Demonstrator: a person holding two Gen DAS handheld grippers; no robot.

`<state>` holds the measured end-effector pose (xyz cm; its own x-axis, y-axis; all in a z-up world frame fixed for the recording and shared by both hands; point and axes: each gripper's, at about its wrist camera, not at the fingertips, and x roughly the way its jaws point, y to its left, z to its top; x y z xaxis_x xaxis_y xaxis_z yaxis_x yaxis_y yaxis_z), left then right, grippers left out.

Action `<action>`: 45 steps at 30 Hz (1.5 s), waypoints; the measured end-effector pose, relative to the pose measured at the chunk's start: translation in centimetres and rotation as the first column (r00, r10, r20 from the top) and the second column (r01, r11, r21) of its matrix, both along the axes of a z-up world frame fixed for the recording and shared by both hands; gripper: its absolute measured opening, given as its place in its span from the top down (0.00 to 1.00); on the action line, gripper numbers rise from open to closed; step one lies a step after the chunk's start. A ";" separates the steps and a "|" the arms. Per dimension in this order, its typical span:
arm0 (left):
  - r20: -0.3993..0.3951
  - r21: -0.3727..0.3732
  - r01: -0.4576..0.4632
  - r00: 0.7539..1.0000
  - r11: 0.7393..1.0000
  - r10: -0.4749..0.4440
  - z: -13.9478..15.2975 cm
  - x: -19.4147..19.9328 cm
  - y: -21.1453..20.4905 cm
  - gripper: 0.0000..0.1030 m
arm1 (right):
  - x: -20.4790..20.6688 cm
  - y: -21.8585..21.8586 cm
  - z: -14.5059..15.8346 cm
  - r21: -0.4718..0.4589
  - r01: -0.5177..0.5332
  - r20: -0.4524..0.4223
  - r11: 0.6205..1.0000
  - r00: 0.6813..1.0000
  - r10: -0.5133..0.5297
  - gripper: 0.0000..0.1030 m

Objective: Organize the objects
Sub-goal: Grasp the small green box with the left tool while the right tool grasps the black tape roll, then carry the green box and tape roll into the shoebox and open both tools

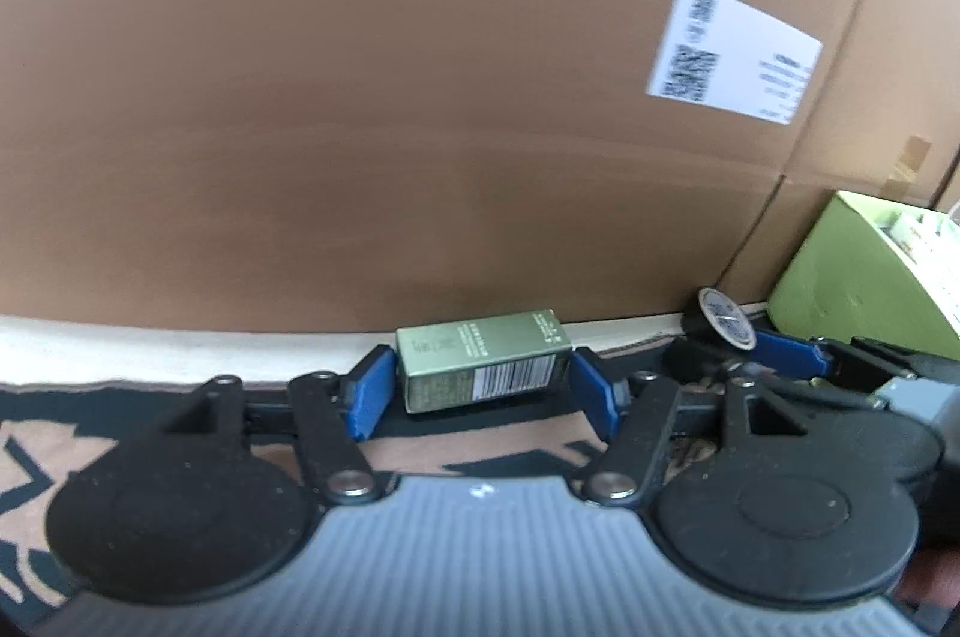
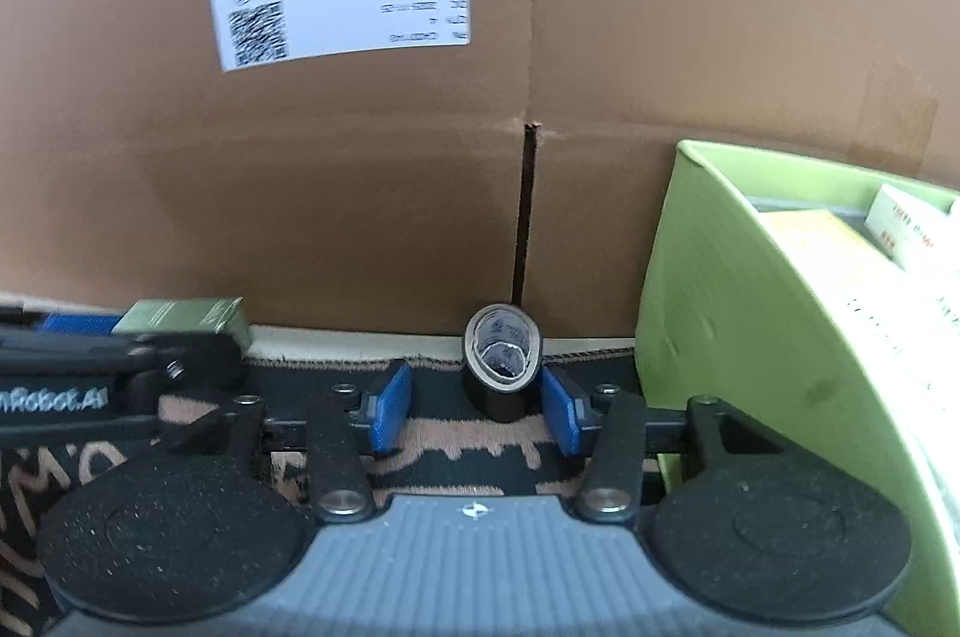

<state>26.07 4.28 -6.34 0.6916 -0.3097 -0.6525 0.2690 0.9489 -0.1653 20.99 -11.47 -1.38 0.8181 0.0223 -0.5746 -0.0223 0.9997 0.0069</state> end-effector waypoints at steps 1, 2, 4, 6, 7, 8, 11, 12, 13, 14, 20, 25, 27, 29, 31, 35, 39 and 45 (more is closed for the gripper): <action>-0.003 0.001 -0.007 1.000 1.000 0.007 -0.2 -0.1 0.1 0.38 | -0.2 0.1 0.0 -0.005 -0.016 0.002 1.000 1.000 0.016 0.68; 0.001 -0.002 -0.006 1.000 1.000 0.006 -0.3 -0.3 0.2 0.38 | -0.4 0.1 0.0 -0.006 -0.030 0.005 1.000 1.000 0.030 0.68; 0.011 0.005 0.000 1.000 1.000 0.000 -0.4 -0.8 0.1 0.38 | -1.2 0.0 0.0 0.004 -0.064 0.006 0.998 0.998 0.064 0.68; 0.012 0.007 0.019 1.000 1.000 -0.019 -0.4 -1.2 -0.2 0.38 | -2.1 0.0 0.1 0.000 -0.083 0.013 0.997 0.996 0.083 0.68; 0.013 0.009 0.022 1.000 1.000 -0.022 -0.4 -1.4 -0.2 0.39 | -2.6 -0.1 0.1 -0.001 -0.087 0.016 0.996 0.996 0.087 0.68; 0.013 0.012 0.025 1.000 1.000 -0.025 -0.5 -1.6 -0.6 0.39 | -3.0 -0.2 0.1 0.000 -0.090 0.019 0.996 0.996 0.090 0.68; 0.015 0.020 0.028 0.999 0.999 -0.029 -0.4 -2.6 -0.8 0.39 | -4.8 -0.5 0.2 0.009 -0.109 0.027 0.994 0.994 0.109 0.68; 0.014 0.020 0.026 1.000 0.999 -0.026 -0.3 -3.1 -0.8 0.39 | -5.5 -0.5 0.2 0.007 -0.116 0.028 0.993 0.993 0.116 0.68; 0.012 0.017 0.024 1.000 1.000 -0.024 -0.3 -3.4 -0.6 0.39 | -6.4 -0.5 0.3 0.005 -0.129 0.031 0.992 0.991 0.129 0.68; 0.011 0.014 0.023 1.000 1.000 -0.023 -0.1 -3.9 -0.6 0.39 | -7.3 -0.5 0.3 0.007 -0.142 0.034 0.990 0.989 0.142 0.68; 0.057 0.004 0.060 0.997 0.998 -0.060 3.0 -6.1 -0.9 0.39 | -13.8 -2.2 2.0 0.048 -0.257 0.126 0.965 0.960 0.249 0.68; 0.133 -0.028 0.136 0.982 0.990 -0.131 7.8 -8.4 -3.7 0.39 | -15.5 -5.8 4.5 0.076 -0.264 0.247 0.962 0.939 0.238 0.68; 0.151 -0.040 0.176 0.974 0.984 -0.168 9.2 -8.5 -6.1 0.39 | -16.8 -7.9 5.4 0.073 -0.226 0.291 0.971 0.936 0.196 0.68; 0.163 -0.045 0.221 0.964 0.974 -0.211 10.2 -9.1 -9.1 0.39 | -17.9 -10.4 6.1 0.069 -0.169 0.332 0.983 0.933 0.137 0.68; 0.172 -0.036 0.260 0.953 0.965 -0.250 11.1 -10.1 -11.3 0.39 | -18.6 -12.5 6.8 0.069 -0.103 0.354 0.992 0.932 0.073 0.68; 0.186 -0.026 0.330 0.929 0.943 -0.320 11.7 -10.9 -17.5 0.39 | -18.8 -17.7 6.6 0.094 0.037 0.368 0.995 0.927 -0.069 0.68; 0.160 -0.047 0.388 0.912 0.920 -0.377 12.3 -11.0 -22.6 0.39 | -18.5 -21.9 6.5 0.092 0.142 0.379 0.986 0.910 -0.167 0.68; 0.151 -0.058 0.463 0.880 0.884 -0.451 13.1 -10.9 -30.2 0.39 | -17.1 -26.1 5.9 0.053 0.227 0.390 0.972 0.892 -0.230 0.68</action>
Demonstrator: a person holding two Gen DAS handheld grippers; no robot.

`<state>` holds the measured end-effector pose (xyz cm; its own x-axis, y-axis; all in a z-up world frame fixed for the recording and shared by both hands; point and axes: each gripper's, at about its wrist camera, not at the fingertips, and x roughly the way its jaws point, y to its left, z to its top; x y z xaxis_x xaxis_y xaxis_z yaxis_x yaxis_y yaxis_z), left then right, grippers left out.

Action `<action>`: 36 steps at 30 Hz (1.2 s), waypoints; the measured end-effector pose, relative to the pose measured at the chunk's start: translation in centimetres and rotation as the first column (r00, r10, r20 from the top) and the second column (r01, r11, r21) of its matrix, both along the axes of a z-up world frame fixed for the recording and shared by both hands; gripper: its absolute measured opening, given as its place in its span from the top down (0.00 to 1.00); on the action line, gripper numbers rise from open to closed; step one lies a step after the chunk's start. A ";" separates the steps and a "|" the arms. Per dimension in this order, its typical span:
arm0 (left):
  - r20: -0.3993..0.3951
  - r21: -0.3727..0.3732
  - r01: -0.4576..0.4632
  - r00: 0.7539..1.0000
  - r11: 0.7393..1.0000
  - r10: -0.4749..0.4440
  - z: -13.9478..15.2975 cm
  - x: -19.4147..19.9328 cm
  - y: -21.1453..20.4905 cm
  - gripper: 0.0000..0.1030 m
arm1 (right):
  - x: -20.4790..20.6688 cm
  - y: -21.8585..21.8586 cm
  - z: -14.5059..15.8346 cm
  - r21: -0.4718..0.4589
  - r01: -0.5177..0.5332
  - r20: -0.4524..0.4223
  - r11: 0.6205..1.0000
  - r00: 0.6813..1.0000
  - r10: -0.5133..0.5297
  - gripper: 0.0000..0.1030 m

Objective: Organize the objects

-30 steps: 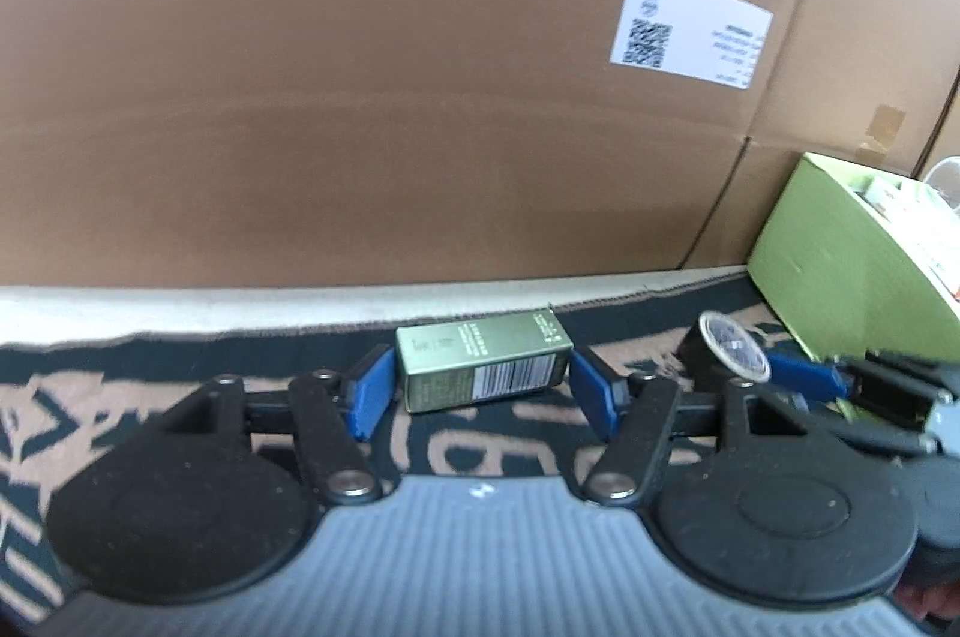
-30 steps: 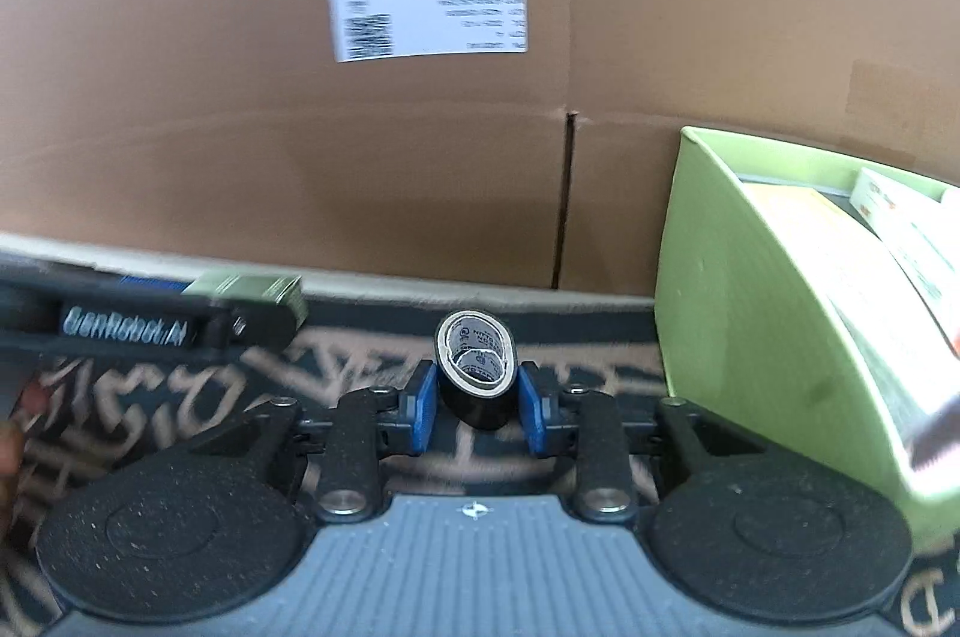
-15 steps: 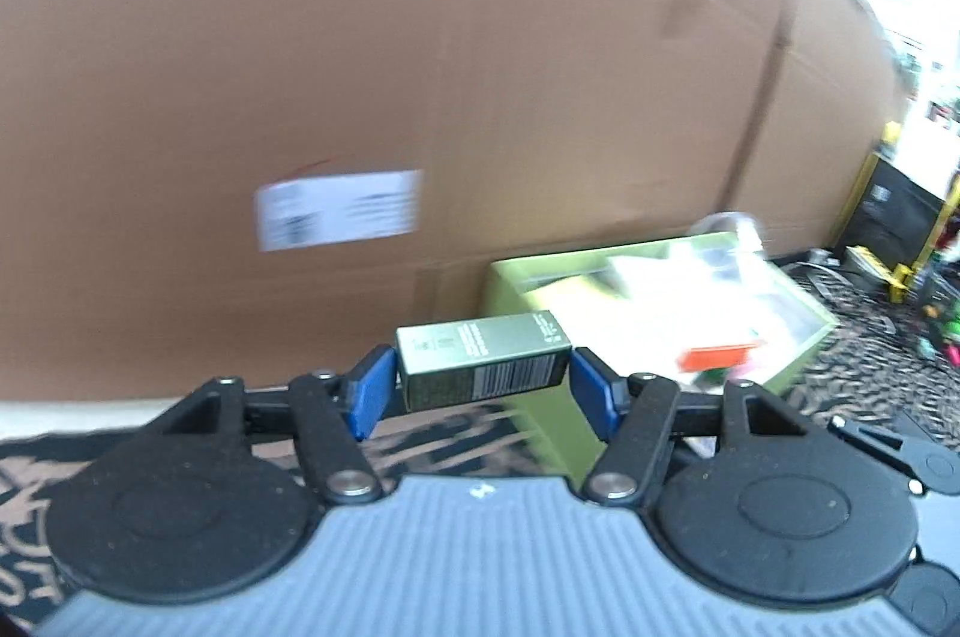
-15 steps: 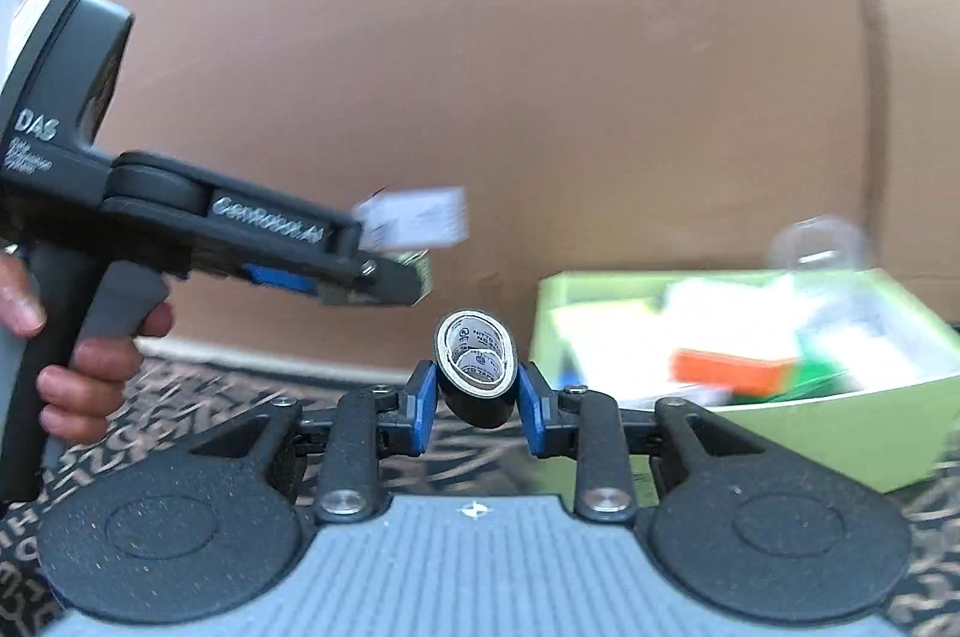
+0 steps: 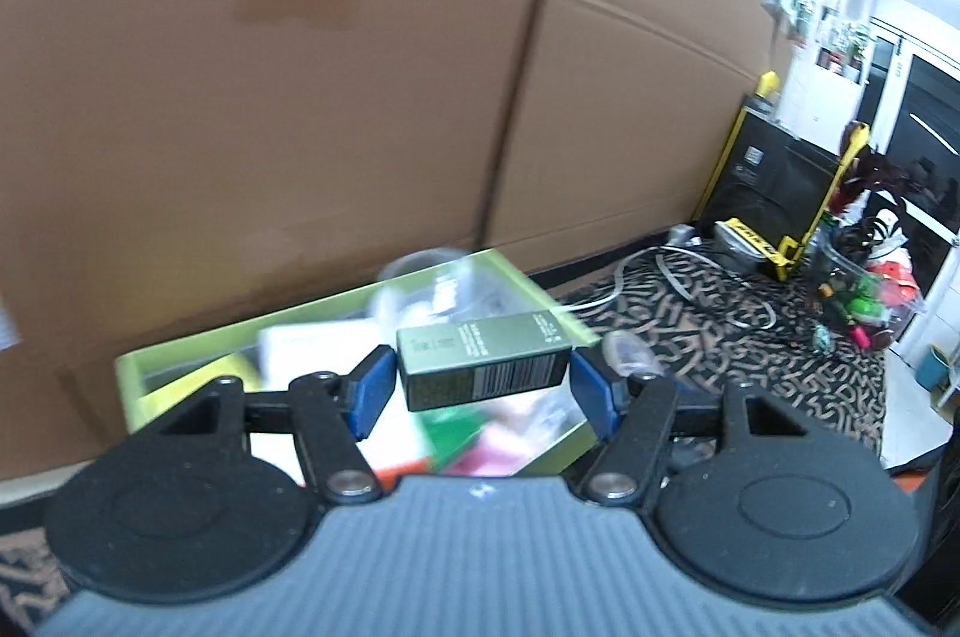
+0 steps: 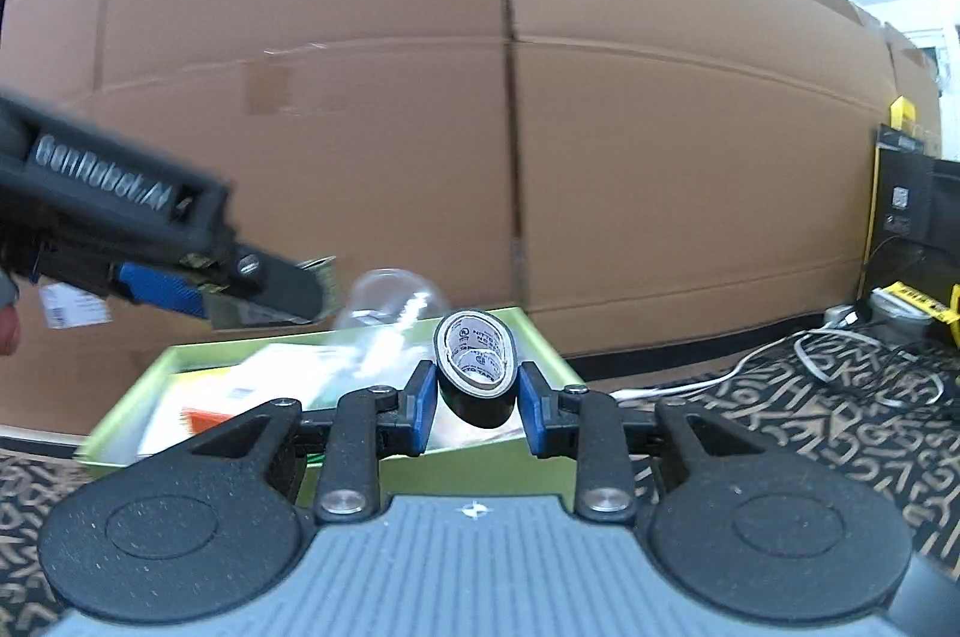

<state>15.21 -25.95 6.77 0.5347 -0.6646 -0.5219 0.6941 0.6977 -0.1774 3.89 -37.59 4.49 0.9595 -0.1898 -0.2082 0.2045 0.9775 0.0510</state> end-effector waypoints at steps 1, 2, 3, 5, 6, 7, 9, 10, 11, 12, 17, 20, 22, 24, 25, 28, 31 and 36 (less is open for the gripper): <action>-0.008 -0.005 0.005 1.000 1.000 -0.006 0.0 0.3 -1.1 0.39 | 0.7 -0.7 -0.2 -0.006 0.005 -0.007 1.000 1.000 -0.005 0.68; -0.013 -0.006 0.007 1.000 1.000 -0.008 -0.1 0.6 -2.3 0.39 | 1.2 -0.9 -0.4 -0.010 0.008 -0.012 1.000 1.000 -0.008 0.68; -0.010 -0.006 0.004 1.000 1.000 -0.004 -0.1 0.9 -3.3 0.39 | 1.5 -1.1 -0.3 -0.013 0.008 -0.013 1.000 1.000 -0.008 0.68; 0.010 0.005 -0.006 1.000 1.000 0.006 -0.3 1.4 -5.0 0.39 | 2.1 -1.5 -0.4 -0.015 0.003 -0.007 1.000 1.000 -0.003 0.68; 0.018 0.012 -0.009 1.000 1.000 0.008 -0.5 1.7 -5.6 0.38 | 2.2 -1.6 -0.3 -0.016 0.003 -0.003 1.000 1.000 -0.003 0.68; 0.025 0.017 -0.010 1.000 1.000 0.010 -0.6 1.9 -6.0 0.38 | 2.4 -1.8 -0.5 -0.017 0.004 0.001 1.000 1.000 -0.004 0.68; 0.030 0.022 -0.022 0.999 1.000 0.021 -1.0 2.4 -6.5 0.37 | 1.1 -2.0 -0.6 -0.020 0.004 -0.002 1.000 1.000 -0.004 0.68; 0.029 0.021 -0.030 0.999 0.999 0.030 -1.2 2.6 -6.6 0.34 | 1.3 -2.0 -0.8 -0.022 0.001 -0.002 1.000 1.000 -0.001 0.65; 0.031 0.016 -0.035 0.999 0.999 0.034 -1.5 2.8 -6.5 0.20 | 1.3 -2.0 -1.0 -0.025 0.000 -0.005 1.000 1.000 0.000 0.59; 0.037 0.011 -0.047 0.998 0.999 0.047 -1.7 2.8 -6.3 0.03 | 1.1 -2.0 -0.9 -0.024 0.005 -0.003 1.000 1.000 -0.005 0.43; 0.080 -0.021 -0.077 0.994 0.997 0.078 -1.8 2.3 -5.0 0.00 | 0.5 -1.9 -1.3 -0.030 0.015 0.008 0.999 1.000 -0.015 0.31; 0.096 -0.016 -0.087 0.991 0.996 0.088 -1.5 1.6 -4.4 0.00 | -0.1 -2.1 -1.4 -0.003 0.023 0.010 1.000 1.000 -0.023 0.25; 0.109 -0.015 -0.088 0.990 0.996 0.089 -1.2 0.9 -3.8 0.00 | -0.6 -2.3 -1.4 0.009 0.026 0.006 1.000 1.000 -0.026 0.22; 0.125 -0.017 -0.088 0.988 0.996 0.090 -0.9 -0.1 -2.9 0.00 | -1.6 -2.2 -1.1 0.019 0.024 -0.001 1.000 1.000 -0.024 0.20; 0.136 -0.020 -0.089 0.987 0.996 0.091 -0.7 -0.8 -2.3 0.00 | -2.2 -2.2 -1.0 0.022 0.018 0.000 1.000 1.000 -0.018 0.19; 0.167 -0.032 -0.113 0.979 0.993 0.116 -0.3 -3.0 0.2 0.00 | -4.7 -2.0 -0.5 0.035 -0.019 -0.005 0.999 1.000 0.019 0.11; 0.190 -0.038 -0.144 0.970 0.989 0.149 -0.2 -5.7 3.1 0.00 | -7.3 -1.4 0.2 0.027 -0.071 -0.031 0.997 0.997 0.071 0.06; 0.155 -0.007 -0.252 0.956 0.968 0.250 -1.1 -10.1 7.2 0.00 | -11.3 0.2 1.0 -0.066 -0.109 -0.085 0.992 0.991 0.104 0.02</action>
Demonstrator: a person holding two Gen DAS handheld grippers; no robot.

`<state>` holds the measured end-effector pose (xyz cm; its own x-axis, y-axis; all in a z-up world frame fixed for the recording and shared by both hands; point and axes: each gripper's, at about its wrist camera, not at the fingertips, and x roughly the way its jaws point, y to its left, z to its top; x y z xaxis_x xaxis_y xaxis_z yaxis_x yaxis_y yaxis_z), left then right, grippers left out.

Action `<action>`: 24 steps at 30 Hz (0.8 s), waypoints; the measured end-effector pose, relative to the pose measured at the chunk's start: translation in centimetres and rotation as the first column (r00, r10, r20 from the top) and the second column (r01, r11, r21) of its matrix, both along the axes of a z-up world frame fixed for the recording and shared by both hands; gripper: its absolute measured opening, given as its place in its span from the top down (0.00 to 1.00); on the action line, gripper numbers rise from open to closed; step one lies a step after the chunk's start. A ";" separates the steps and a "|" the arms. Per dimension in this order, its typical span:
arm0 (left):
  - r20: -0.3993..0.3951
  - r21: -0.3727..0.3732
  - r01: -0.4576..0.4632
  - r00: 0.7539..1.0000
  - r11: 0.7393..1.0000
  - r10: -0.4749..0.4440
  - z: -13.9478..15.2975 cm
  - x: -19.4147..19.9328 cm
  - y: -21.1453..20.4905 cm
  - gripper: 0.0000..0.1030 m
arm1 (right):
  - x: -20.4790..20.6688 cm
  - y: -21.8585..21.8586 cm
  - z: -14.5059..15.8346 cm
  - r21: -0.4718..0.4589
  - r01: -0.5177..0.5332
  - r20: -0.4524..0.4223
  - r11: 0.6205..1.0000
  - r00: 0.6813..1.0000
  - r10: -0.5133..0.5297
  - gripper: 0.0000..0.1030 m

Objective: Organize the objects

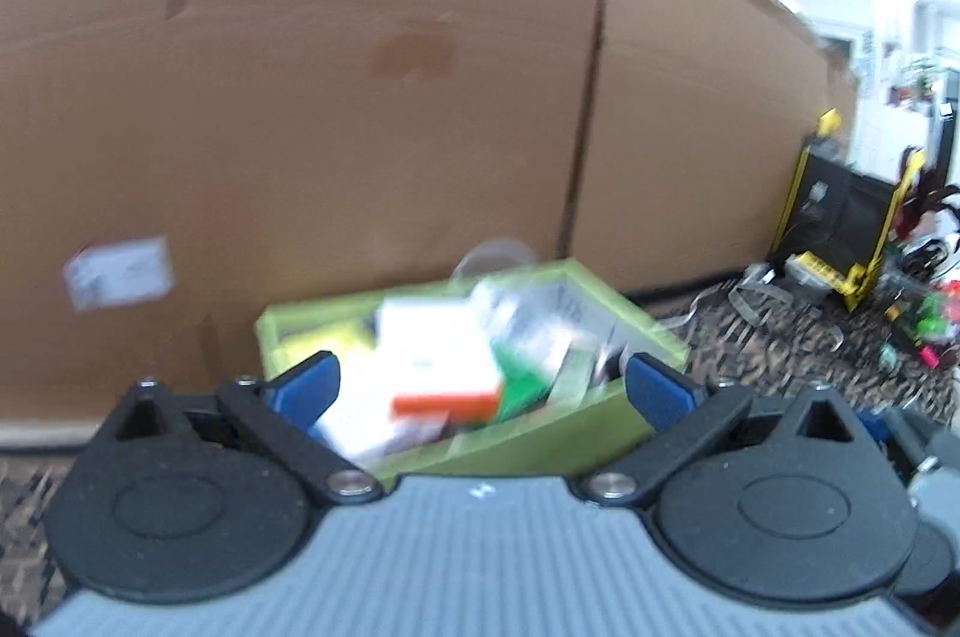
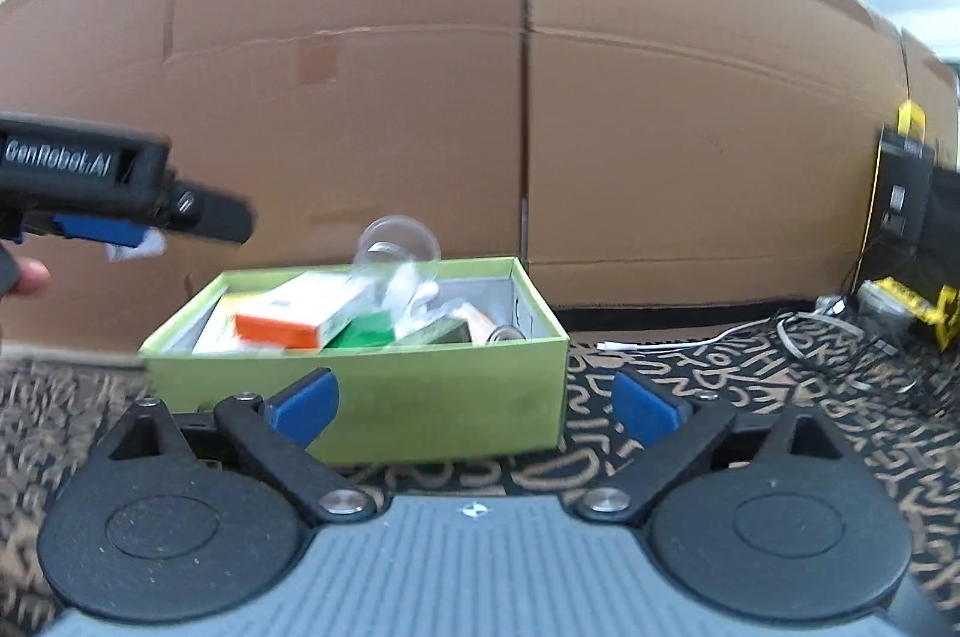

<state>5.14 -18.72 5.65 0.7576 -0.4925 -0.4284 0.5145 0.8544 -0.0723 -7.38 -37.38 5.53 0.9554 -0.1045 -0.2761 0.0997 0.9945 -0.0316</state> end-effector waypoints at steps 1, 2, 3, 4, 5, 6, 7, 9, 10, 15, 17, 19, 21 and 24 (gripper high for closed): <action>-0.023 0.014 -0.019 1.000 1.000 0.020 -0.3 -0.6 0.6 0.00 | -0.7 0.3 0.1 -0.013 -0.002 -0.012 1.000 1.000 0.002 0.02; -0.041 0.020 -0.037 0.998 0.999 0.038 -0.7 -1.2 1.1 0.00 | -1.3 0.6 0.1 -0.018 -0.005 -0.021 1.000 1.000 0.004 0.02; -0.055 0.020 -0.057 0.997 0.998 0.058 -1.1 -1.8 1.6 0.00 | -1.9 0.7 0.2 -0.018 -0.006 -0.025 1.000 1.000 0.006 0.02; -0.069 0.022 -0.076 0.995 0.997 0.077 -1.6 -2.3 2.0 0.00 | -2.4 0.9 0.1 -0.015 -0.009 -0.028 1.000 1.000 0.008 0.02; -0.079 0.026 -0.091 0.993 0.996 0.093 -2.1 -2.8 2.4 0.00 | -2.8 1.0 0.0 -0.011 -0.012 -0.033 1.000 0.999 0.012 0.01; -0.086 0.034 -0.106 0.990 0.994 0.108 -2.6 -3.3 2.6 0.00 | -3.1 1.2 -0.1 -0.009 -0.013 -0.038 1.000 0.999 0.013 0.01; -0.089 0.044 -0.121 0.988 0.992 0.124 -3.1 -3.8 2.8 0.00 | -3.3 1.4 -0.2 -0.007 -0.009 -0.040 1.000 0.999 0.009 0.01; -0.078 0.085 -0.143 0.986 0.986 0.150 -3.8 -4.6 3.1 0.00 | -3.4 1.7 -0.6 -0.008 0.000 -0.055 1.000 0.999 -0.001 0.01; -0.070 0.107 -0.152 0.985 0.983 0.160 -4.2 -4.9 3.2 0.00 | -3.3 1.8 -0.7 -0.008 0.006 -0.063 1.000 0.998 -0.007 0.01; -0.082 0.125 -0.171 0.980 0.977 0.182 -4.7 -5.6 4.1 0.00 | -2.7 2.0 -1.2 0.003 0.048 -0.076 0.999 0.996 -0.047 0.01; -0.088 0.119 -0.177 0.978 0.977 0.188 -4.8 -5.5 4.5 0.00 | -2.4 2.0 -1.4 0.007 0.074 -0.086 0.997 0.994 -0.073 0.01; -0.092 0.116 -0.181 0.977 0.977 0.192 -4.7 -5.4 4.7 0.00 | -2.1 2.0 -1.6 0.011 0.085 -0.094 0.996 0.992 -0.084 0.01; -0.097 0.112 -0.183 0.976 0.977 0.194 -4.8 -5.2 4.8 0.00 | -1.9 2.2 -1.7 0.017 0.084 -0.099 0.996 0.992 -0.082 0.01; -0.105 0.111 -0.180 0.976 0.977 0.191 -5.0 -5.0 4.8 0.00 | -1.8 2.5 -1.7 0.012 0.091 -0.097 0.996 0.991 -0.089 0.01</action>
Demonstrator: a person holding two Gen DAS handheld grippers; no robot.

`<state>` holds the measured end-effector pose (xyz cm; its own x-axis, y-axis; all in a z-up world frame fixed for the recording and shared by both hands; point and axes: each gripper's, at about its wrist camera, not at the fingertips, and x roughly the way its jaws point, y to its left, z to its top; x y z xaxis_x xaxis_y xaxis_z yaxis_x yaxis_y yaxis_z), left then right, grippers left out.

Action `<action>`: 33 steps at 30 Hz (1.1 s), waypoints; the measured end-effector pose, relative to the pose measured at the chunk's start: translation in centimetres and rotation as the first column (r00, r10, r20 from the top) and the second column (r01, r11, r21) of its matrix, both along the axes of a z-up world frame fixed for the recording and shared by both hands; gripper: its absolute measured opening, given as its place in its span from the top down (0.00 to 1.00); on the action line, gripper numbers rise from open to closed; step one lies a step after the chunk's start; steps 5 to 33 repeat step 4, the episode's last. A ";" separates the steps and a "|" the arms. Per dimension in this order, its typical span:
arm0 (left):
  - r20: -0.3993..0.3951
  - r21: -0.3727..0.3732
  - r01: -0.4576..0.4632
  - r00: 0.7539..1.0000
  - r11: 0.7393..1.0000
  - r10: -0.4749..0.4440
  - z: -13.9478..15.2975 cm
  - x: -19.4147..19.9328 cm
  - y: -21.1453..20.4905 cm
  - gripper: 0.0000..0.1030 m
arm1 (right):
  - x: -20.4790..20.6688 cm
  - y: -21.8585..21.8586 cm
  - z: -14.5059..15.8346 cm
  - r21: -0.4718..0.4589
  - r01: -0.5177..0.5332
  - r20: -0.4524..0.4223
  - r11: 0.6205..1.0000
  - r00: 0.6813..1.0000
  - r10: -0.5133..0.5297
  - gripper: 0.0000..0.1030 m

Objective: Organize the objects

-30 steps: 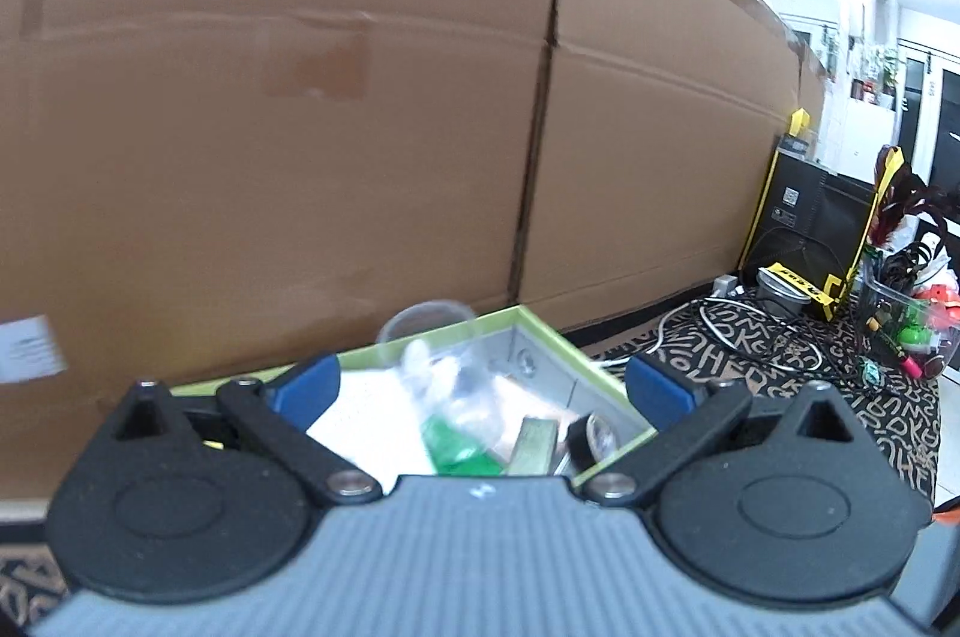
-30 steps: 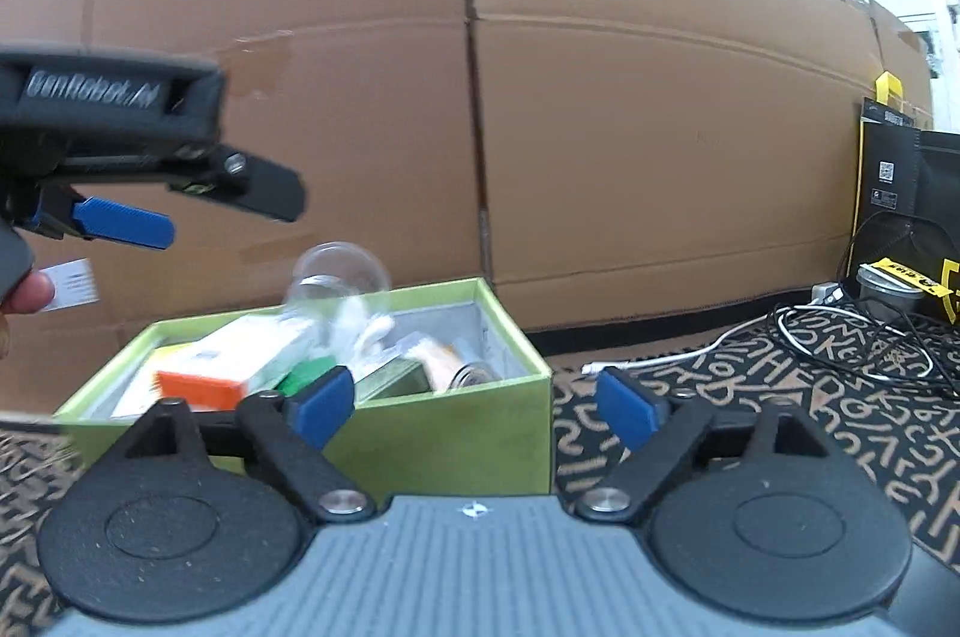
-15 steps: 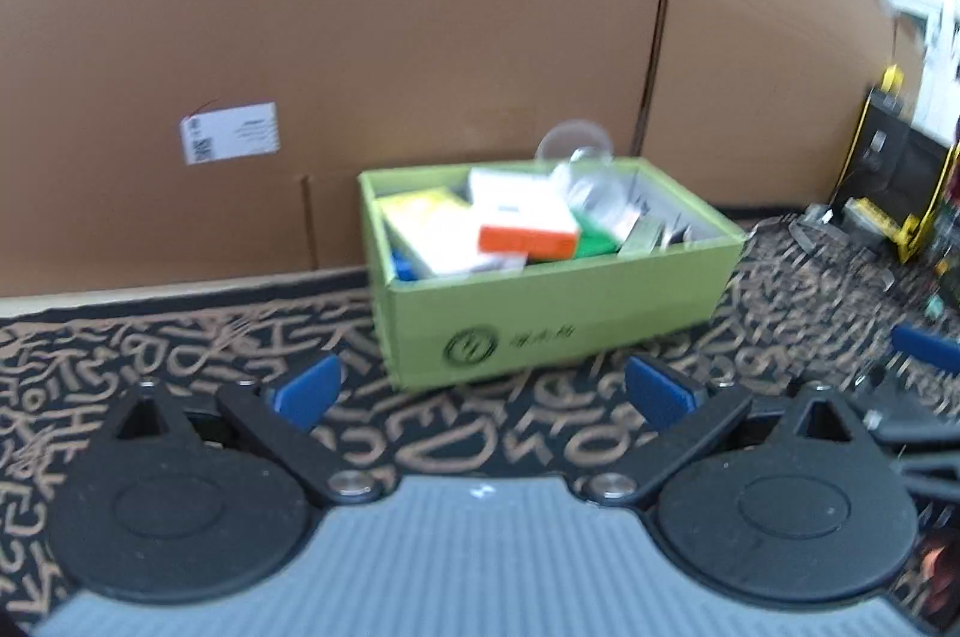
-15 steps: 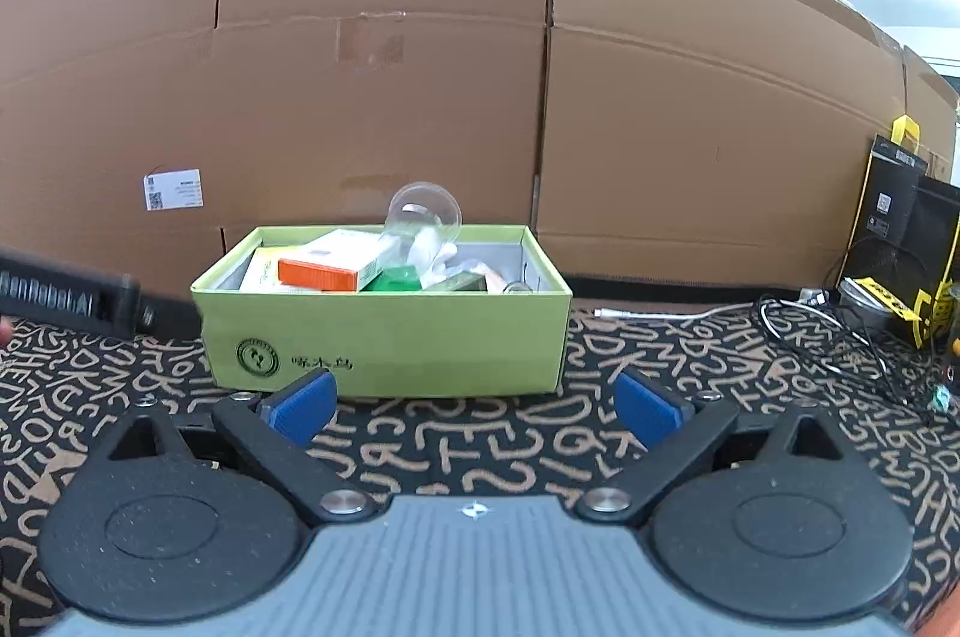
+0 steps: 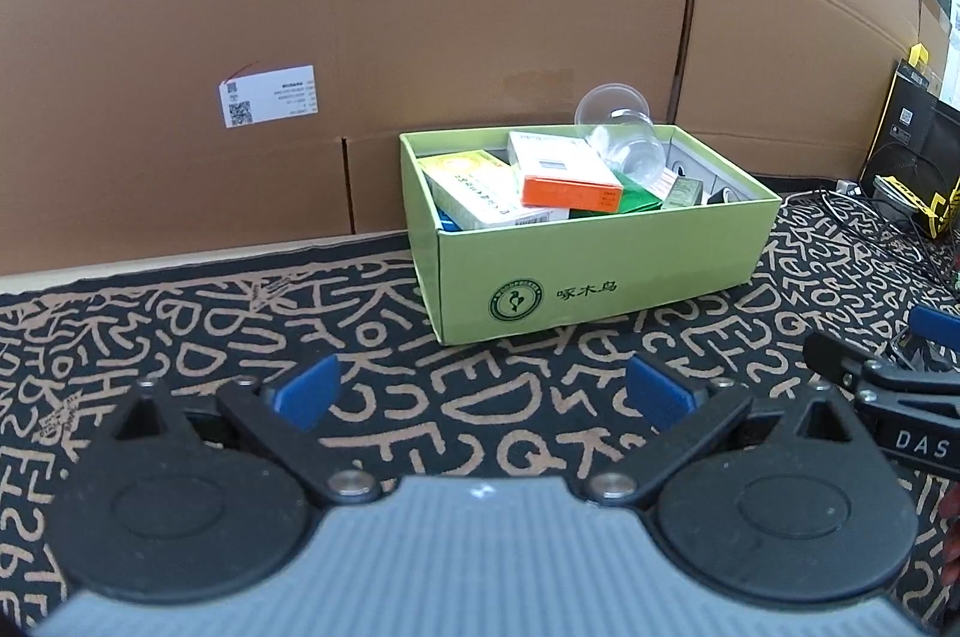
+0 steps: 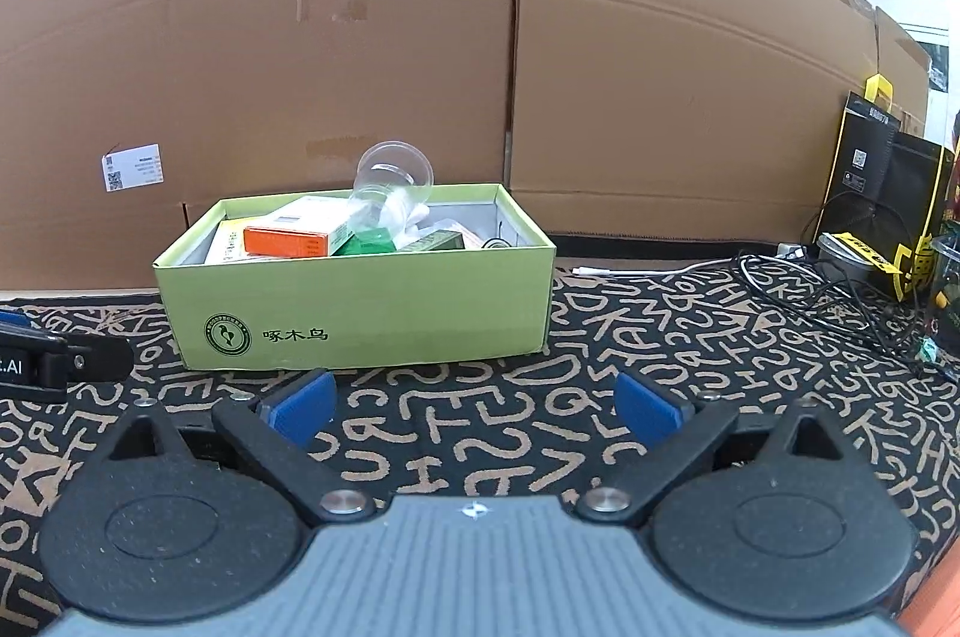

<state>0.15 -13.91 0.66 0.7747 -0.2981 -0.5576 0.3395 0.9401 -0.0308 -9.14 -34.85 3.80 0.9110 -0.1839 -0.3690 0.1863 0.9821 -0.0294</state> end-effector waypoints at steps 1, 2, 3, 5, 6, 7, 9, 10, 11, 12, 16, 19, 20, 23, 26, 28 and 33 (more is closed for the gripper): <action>-0.002 -0.001 0.003 1.000 1.000 -0.003 -0.1 0.0 0.1 0.00 | 0.1 0.1 0.0 -0.001 0.005 -0.001 1.000 1.000 -0.005 0.01; -0.004 -0.004 0.006 1.000 1.000 -0.006 -0.1 0.1 0.1 0.00 | 0.2 0.2 0.0 -0.001 0.006 -0.003 1.000 1.000 -0.006 0.01; -0.006 -0.005 0.007 1.000 1.000 -0.007 -0.1 0.0 0.2 0.00 | 0.3 0.2 0.0 0.000 0.006 -0.004 1.000 1.000 -0.006 0.01; -0.006 -0.006 0.006 1.000 1.000 -0.006 -0.2 0.0 0.2 0.00 | 0.4 0.3 0.0 0.002 0.005 -0.006 1.000 1.000 -0.005 0.01; -0.006 -0.006 0.006 1.000 1.000 -0.006 -0.2 0.0 0.2 0.00 | 0.4 0.3 0.0 0.002 0.005 -0.006 1.000 1.000 -0.005 0.01; -0.006 -0.006 0.006 1.000 1.000 -0.006 -0.2 0.0 0.2 0.00 | 0.4 0.3 0.0 0.002 0.005 -0.006 1.000 1.000 -0.005 0.01; -0.006 -0.006 0.006 1.000 1.000 -0.006 -0.2 0.0 0.2 0.00 | 0.4 0.3 0.0 0.002 0.005 -0.006 1.000 1.000 -0.005 0.01; -0.006 -0.006 0.006 1.000 1.000 -0.006 -0.2 0.0 0.2 0.00 | 0.4 0.3 0.0 0.002 0.005 -0.006 1.000 1.000 -0.005 0.01; -0.006 -0.006 0.006 1.000 1.000 -0.006 -0.2 0.0 0.2 0.00 | 0.4 0.3 0.0 0.002 0.005 -0.006 1.000 1.000 -0.005 0.01; -0.006 -0.006 0.006 1.000 1.000 -0.006 -0.2 0.0 0.2 0.00 | 0.4 0.3 0.0 0.002 0.005 -0.006 1.000 1.000 -0.005 0.01; -0.006 -0.006 0.006 1.000 1.000 -0.006 -0.2 0.0 0.2 0.00 | 0.4 0.3 0.0 0.002 0.005 -0.006 1.000 1.000 -0.005 0.01; -0.006 -0.006 0.006 1.000 1.000 -0.006 -0.2 0.0 0.2 0.00 | 0.4 0.3 0.0 0.002 0.005 -0.006 1.000 1.000 -0.005 0.01; -0.006 -0.006 0.006 1.000 1.000 -0.006 -0.2 0.0 0.2 0.00 | 0.4 0.3 0.0 0.002 0.005 -0.006 1.000 1.000 -0.005 0.01; -0.006 -0.006 0.006 1.000 1.000 -0.006 -0.2 0.0 0.2 0.00 | 0.4 0.3 0.0 0.002 0.005 -0.006 1.000 1.000 -0.005 0.01; -0.006 -0.006 0.006 1.000 1.000 -0.006 -0.2 0.0 0.2 0.00 | 0.4 0.3 0.0 0.002 0.005 -0.006 1.000 1.000 -0.005 0.01; -0.006 -0.006 0.006 1.000 1.000 -0.006 -0.2 0.0 0.2 0.00 | 0.4 0.3 0.0 0.002 0.005 -0.006 1.000 1.000 -0.005 0.01; -0.006 -0.006 0.006 1.000 1.000 -0.006 -0.2 0.0 0.2 0.00 | 0.4 0.3 0.0 0.002 0.005 -0.006 1.000 1.000 -0.005 0.01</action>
